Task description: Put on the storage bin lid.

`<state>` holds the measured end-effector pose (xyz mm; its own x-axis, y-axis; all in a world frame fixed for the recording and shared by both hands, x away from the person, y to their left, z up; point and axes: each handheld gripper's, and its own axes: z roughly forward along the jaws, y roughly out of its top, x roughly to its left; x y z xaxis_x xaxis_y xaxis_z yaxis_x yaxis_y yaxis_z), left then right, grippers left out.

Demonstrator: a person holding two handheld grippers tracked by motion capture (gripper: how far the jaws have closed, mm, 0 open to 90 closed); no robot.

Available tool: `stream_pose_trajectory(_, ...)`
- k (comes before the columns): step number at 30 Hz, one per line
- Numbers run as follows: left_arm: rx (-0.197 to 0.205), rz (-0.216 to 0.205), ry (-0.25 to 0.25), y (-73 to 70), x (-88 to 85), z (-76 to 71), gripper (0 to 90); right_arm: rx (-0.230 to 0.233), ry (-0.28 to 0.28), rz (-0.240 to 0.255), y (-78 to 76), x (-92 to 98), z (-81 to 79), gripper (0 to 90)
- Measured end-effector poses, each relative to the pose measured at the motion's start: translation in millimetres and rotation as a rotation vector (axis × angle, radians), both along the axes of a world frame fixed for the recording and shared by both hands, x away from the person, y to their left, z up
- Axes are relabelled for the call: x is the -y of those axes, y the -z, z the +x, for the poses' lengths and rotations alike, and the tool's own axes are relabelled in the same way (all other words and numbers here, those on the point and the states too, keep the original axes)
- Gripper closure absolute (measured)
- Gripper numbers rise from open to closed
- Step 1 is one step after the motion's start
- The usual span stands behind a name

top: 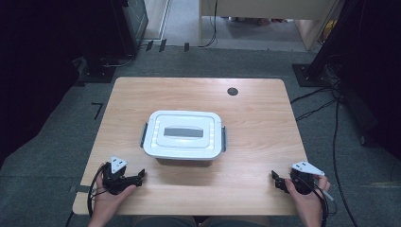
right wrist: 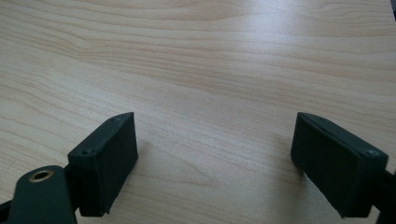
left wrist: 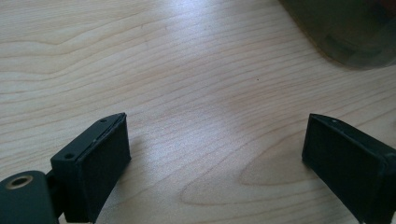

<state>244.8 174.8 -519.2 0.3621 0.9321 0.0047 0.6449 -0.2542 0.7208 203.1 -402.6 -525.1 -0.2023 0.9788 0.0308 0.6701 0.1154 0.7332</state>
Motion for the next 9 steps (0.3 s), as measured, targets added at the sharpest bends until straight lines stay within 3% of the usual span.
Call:
stream_pose_trajectory(6, 0.000, -0.001, -0.001, 0.0, -0.1, 0.0, 7.4, -0.001, 0.000, 0.000, -0.1, 0.0, 0.6, 13.8)
stream_pose_trajectory(9, 0.000, -0.002, -0.006, 0.0, 0.2, 0.2, 7.4, -0.010, 0.014, -0.004, 0.3, 0.1, 2.5, 7.0)
